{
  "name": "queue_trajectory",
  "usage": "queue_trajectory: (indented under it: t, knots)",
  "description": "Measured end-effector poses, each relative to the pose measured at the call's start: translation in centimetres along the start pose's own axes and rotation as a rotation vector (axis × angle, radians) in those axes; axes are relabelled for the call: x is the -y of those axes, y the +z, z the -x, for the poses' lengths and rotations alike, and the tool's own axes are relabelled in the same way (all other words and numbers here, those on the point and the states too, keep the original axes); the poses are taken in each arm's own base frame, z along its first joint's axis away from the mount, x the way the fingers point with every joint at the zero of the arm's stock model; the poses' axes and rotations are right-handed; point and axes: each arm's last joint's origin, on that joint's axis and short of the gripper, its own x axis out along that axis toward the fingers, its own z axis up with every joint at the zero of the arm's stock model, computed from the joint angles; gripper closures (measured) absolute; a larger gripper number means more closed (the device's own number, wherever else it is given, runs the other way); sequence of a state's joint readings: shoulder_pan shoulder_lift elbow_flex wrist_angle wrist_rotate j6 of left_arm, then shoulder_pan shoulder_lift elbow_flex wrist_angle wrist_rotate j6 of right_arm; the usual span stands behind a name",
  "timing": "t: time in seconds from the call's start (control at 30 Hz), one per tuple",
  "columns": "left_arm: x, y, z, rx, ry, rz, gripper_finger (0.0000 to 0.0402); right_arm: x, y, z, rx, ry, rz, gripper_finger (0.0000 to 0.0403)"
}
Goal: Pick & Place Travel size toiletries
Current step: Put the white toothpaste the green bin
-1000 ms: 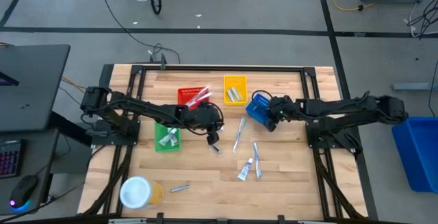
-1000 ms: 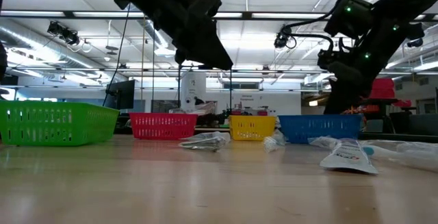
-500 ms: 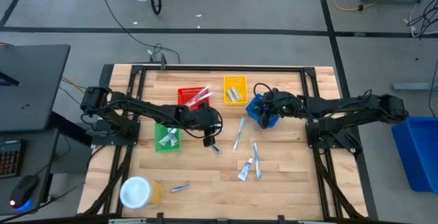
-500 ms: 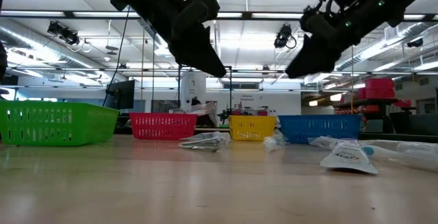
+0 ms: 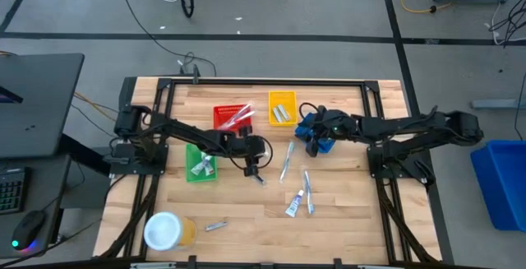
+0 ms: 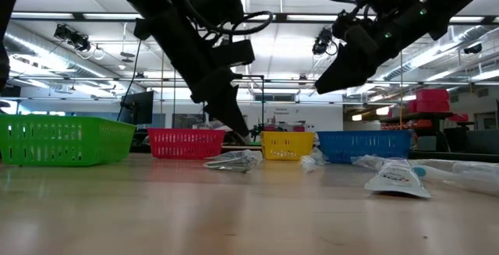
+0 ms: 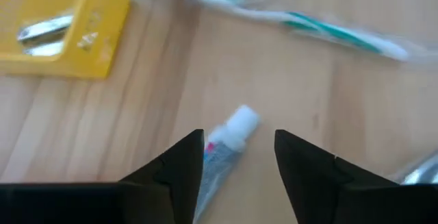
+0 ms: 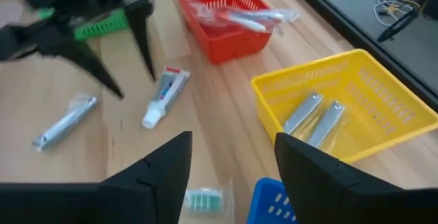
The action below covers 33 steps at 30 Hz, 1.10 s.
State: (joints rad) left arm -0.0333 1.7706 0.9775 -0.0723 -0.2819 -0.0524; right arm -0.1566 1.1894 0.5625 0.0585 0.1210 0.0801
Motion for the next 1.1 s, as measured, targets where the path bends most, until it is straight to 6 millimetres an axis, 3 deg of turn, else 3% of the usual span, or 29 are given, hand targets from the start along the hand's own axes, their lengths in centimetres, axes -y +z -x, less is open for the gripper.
queue_trajectory:
  t: [0.27, 0.67, 1.1]
  knots:
    - [-1.8, -0.4, -1.5, -0.031, -0.046, 0.075, 0.0209, -0.1, 0.0, -0.4, 0.005, 0.001, 0.08, 0.0185]
    - [-1.4, -1.9, -3.9, -0.106, -0.044, 0.03, 0.0213, 0.0, 1.0, -0.4, 0.114, 0.018, 0.106, 0.0187]
    - [-1.0, -1.3, -3.5, -0.1, -0.045, 0.2, 0.0316, 0.1, 1.0, -0.4, 0.115, 0.017, 0.104, 0.0195]
